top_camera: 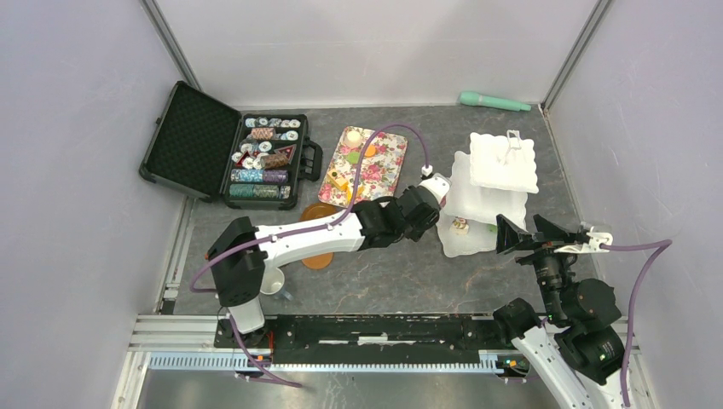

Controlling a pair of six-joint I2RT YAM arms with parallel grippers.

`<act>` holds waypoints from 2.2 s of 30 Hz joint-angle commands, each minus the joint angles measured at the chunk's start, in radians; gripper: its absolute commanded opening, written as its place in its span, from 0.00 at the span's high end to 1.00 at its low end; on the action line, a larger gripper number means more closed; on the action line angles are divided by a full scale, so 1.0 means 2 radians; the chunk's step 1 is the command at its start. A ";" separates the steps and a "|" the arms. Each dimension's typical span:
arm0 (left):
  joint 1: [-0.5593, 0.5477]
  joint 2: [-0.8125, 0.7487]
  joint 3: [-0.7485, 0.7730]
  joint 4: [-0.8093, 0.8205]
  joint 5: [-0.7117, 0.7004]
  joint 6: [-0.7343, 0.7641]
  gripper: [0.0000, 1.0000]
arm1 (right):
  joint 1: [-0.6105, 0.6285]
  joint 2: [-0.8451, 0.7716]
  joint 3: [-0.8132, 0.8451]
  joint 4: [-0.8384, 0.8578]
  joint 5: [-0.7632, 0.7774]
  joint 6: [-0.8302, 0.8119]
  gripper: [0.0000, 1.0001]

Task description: Serve the afternoon tea

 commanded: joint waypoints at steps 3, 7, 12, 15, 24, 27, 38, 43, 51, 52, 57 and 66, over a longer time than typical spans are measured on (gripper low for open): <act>0.003 0.028 0.041 0.040 0.000 0.050 0.76 | 0.002 0.006 0.000 0.013 0.005 0.001 0.02; 0.003 0.047 0.053 0.039 0.009 0.053 0.75 | 0.001 0.005 0.000 0.012 0.007 0.001 0.02; 0.003 0.052 0.056 0.039 0.022 0.051 0.65 | 0.002 0.004 0.002 0.007 0.010 0.001 0.02; 0.003 0.051 0.057 0.040 0.029 0.050 0.57 | 0.001 0.002 0.000 0.007 0.010 0.002 0.02; 0.006 0.051 0.061 0.024 0.050 0.028 0.44 | 0.002 0.001 0.002 0.006 0.007 0.003 0.02; 0.007 0.049 0.060 0.021 0.049 0.025 0.43 | 0.002 0.001 0.002 0.006 0.005 0.003 0.02; 0.008 0.014 0.036 0.017 0.050 0.015 0.42 | 0.002 0.002 0.002 0.007 0.001 0.005 0.02; 0.007 -0.015 0.016 0.012 0.049 0.012 0.42 | 0.002 0.002 -0.001 0.010 -0.001 0.005 0.02; 0.008 -0.069 -0.029 -0.026 0.028 0.006 0.42 | 0.002 -0.001 -0.005 0.011 -0.001 0.007 0.02; 0.008 -0.075 -0.036 -0.035 0.018 0.004 0.43 | 0.002 -0.002 -0.006 0.011 0.000 0.006 0.02; 0.010 -0.114 -0.063 -0.081 -0.023 -0.013 0.45 | 0.002 -0.002 -0.012 0.017 -0.003 0.007 0.02; 0.068 -0.200 -0.103 -0.139 -0.052 -0.055 0.46 | 0.002 0.004 -0.015 0.025 -0.010 0.007 0.02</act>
